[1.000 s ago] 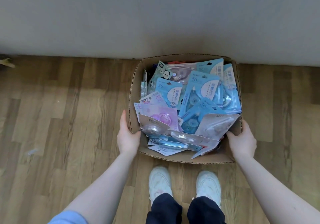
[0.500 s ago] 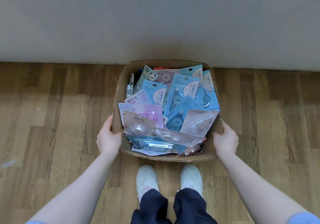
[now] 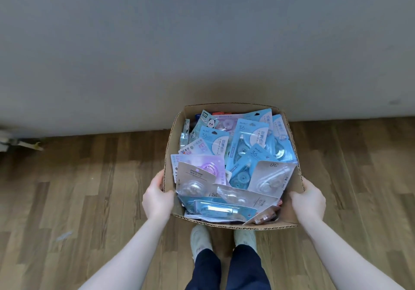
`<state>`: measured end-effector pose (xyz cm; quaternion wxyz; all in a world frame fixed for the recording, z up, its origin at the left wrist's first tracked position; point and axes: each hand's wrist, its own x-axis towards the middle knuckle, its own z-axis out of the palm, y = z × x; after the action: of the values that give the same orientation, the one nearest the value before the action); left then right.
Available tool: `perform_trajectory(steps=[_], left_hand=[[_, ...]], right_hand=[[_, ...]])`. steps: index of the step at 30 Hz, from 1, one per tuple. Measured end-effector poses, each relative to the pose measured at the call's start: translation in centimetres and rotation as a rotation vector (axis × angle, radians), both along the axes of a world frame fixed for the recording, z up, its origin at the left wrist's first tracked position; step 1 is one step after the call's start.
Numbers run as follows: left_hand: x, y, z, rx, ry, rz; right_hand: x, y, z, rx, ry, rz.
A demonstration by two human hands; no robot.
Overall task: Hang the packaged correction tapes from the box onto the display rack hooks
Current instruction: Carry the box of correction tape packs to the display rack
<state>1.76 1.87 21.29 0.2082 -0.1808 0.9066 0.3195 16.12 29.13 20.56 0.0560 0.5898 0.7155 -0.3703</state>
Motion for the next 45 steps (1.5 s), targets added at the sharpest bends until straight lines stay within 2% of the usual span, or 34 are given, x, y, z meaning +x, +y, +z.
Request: perform_trajectory(steps=[8,17,36,45], left_hand=[[-0.5,3.1,12.4,0.113,0.099,-0.08],[-0.5,8.9,20.9,0.185,0.201,-0.242],[9.5,32.1,26.0,0.224,0.167,-0.601],[15.7,44.3,28.7,0.278,0.182,-0.813]], right_hand=[[2.0,2.1,13.1,0.071,0.114,-0.109],[6.6,4.6,20.4,0.121,0.252,-0.327],[22.8,21.1,24.2,0.122,0.273,-0.637],[31.7,27.7,26.9,0.195,0.297,-0.821]])
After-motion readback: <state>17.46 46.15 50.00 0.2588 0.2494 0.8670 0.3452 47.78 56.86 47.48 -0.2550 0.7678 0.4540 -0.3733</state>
